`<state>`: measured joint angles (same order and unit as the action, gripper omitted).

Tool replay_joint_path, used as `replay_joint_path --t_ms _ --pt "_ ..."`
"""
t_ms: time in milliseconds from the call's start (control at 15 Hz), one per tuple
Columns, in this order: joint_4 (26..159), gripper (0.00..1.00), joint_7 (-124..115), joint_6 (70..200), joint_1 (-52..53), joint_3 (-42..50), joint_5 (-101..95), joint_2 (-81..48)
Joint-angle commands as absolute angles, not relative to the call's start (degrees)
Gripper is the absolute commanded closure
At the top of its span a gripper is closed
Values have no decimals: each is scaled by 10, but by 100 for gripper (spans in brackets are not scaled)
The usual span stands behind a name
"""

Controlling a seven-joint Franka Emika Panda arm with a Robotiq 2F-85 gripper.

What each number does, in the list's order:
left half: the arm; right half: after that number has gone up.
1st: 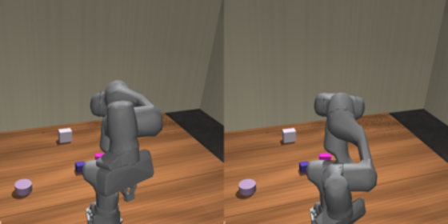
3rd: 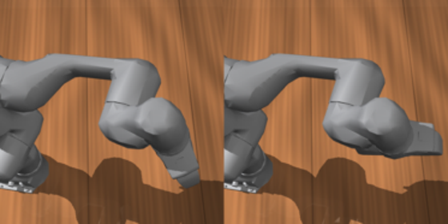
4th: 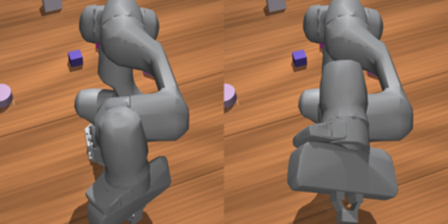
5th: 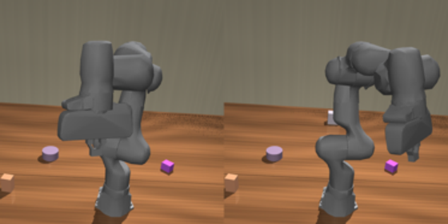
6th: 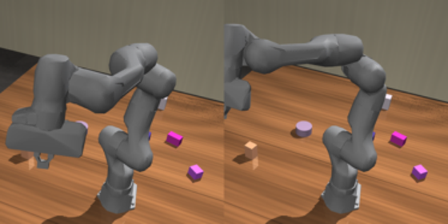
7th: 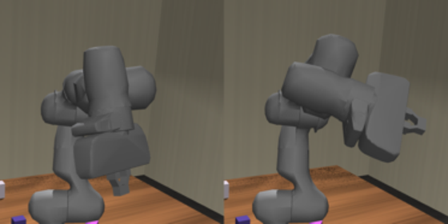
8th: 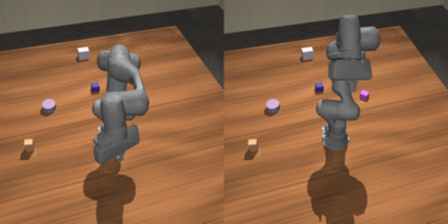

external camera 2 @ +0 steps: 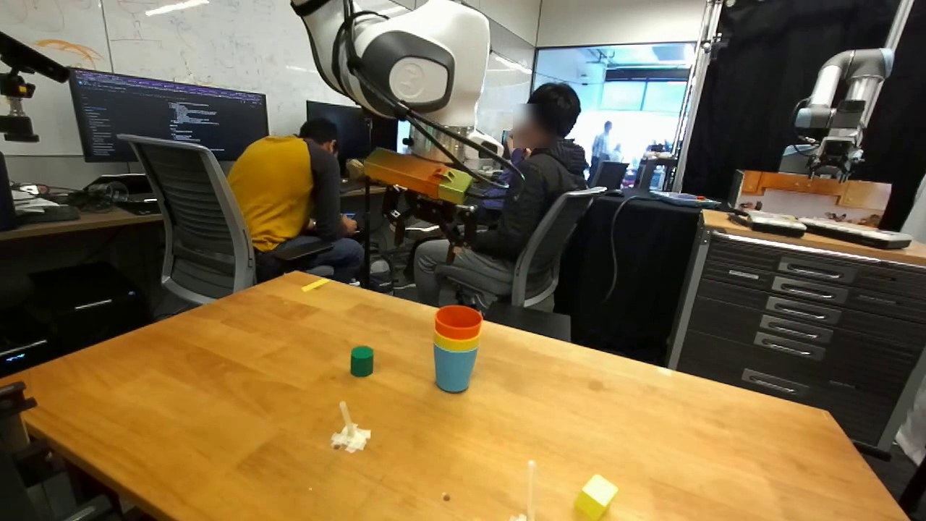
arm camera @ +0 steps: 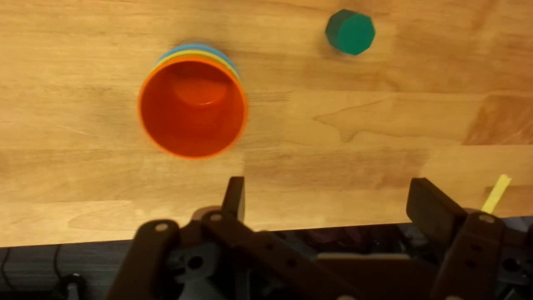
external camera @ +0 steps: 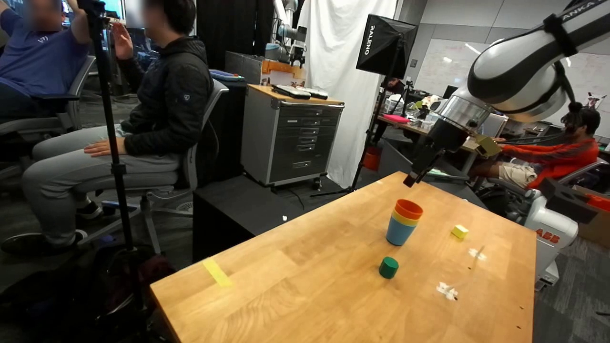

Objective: Stack the cups into the blue cup

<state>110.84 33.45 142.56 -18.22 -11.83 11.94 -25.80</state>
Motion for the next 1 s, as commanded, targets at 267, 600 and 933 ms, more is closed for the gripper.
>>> replay_joint_path --t_ms 267,600,933 --pt "1201 0 393 1397 -155 -99 142 -170" --pt "1190 0 380 1396 -141 -84 136 -187" --pt "1193 0 380 1397 -141 -82 136 -184"
